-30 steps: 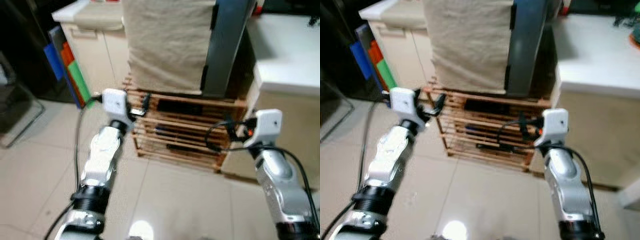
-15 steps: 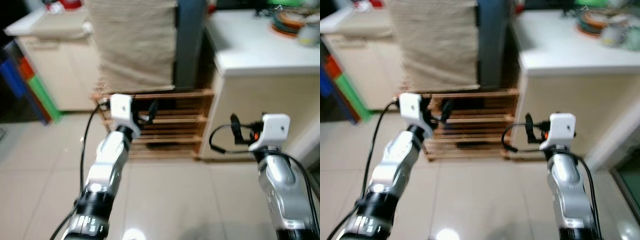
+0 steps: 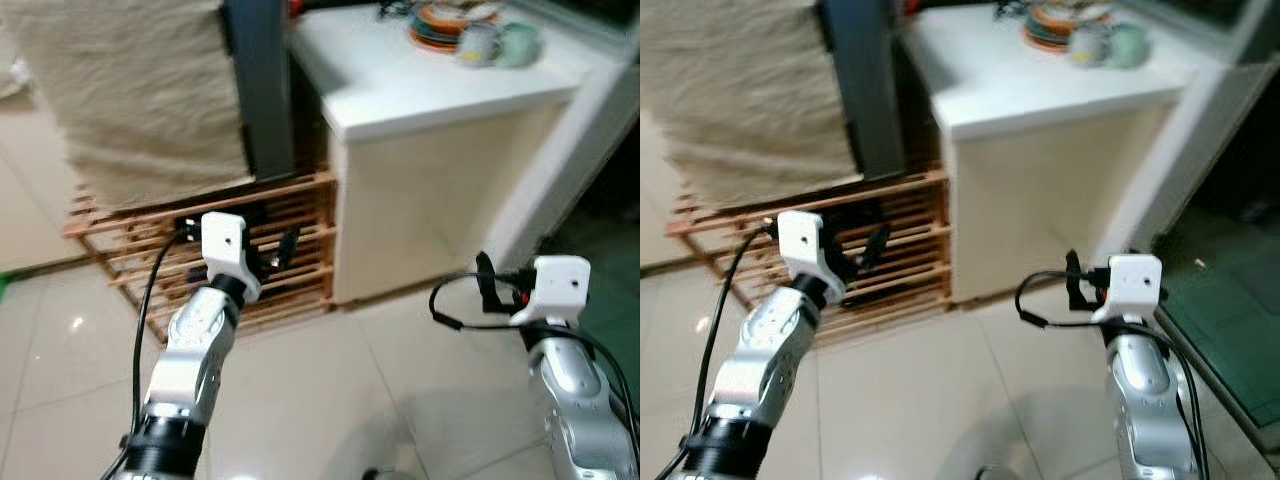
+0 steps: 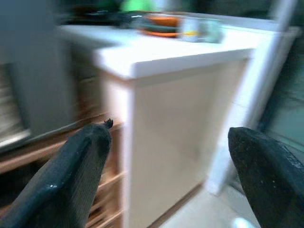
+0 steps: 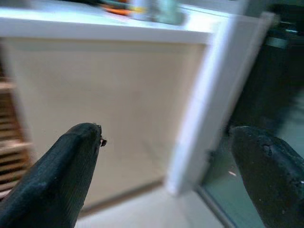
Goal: Restocking fridge
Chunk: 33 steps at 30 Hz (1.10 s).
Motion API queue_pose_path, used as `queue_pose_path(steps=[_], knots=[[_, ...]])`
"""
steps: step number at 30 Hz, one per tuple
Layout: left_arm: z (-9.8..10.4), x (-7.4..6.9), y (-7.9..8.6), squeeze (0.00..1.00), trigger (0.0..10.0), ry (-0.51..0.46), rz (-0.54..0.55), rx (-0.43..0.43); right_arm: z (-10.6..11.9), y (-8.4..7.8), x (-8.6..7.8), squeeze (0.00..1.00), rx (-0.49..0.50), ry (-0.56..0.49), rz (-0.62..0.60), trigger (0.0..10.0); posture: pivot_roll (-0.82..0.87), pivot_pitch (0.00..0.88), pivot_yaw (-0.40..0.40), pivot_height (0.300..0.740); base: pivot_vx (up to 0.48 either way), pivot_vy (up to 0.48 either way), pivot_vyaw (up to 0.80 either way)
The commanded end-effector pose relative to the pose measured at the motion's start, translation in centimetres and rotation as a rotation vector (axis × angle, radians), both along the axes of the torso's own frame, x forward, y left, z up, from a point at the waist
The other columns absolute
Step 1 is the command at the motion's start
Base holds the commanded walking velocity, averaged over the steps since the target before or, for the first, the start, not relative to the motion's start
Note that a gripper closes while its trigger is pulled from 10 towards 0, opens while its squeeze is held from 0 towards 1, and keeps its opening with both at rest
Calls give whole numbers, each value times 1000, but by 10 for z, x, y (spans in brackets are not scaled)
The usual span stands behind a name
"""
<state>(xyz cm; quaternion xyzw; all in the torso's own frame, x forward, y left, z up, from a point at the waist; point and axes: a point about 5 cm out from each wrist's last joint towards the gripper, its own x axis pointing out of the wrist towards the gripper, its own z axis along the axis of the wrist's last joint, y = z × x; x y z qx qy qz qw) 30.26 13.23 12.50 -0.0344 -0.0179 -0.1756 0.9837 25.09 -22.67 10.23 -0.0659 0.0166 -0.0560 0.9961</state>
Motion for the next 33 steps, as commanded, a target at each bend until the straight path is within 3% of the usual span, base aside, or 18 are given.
queue_pose_path(steps=[1,12,18,20,23,29,33], knots=[[6,3,-10,0,10000,-22,-47,12,5,-2,2,0,-11,-20,-8,10000,-188,0,51,740,428,0,-800],[-5,4,-22,0,10000,55,-113,10,3,-6,-5,0,-10,-19,-40,10000,-210,0,62,740,416,0,-800],[-19,4,-15,0,10000,145,-79,26,2,-10,-7,0,-14,-19,-51,10000,-217,0,66,740,0,0,-800],[-26,-2,-6,0,10000,175,-67,37,1,-12,-11,0,-14,-17,-59,10000,-218,0,67,740,0,0,-800],[-38,-24,2,0,10000,213,-114,51,-2,-16,-21,0,5,2,-75,10000,-214,0,66,740,0,0,-800],[-32,-31,-4,0,10000,196,-108,-19,-3,-10,-24,0,9,8,-36,10000,-209,0,63,740,0,0,-729],[-33,-55,-3,0,10000,229,-137,-11,3,-4,-30,0,52,-1,-3,10000,-206,0,60,740,0,0,0]])
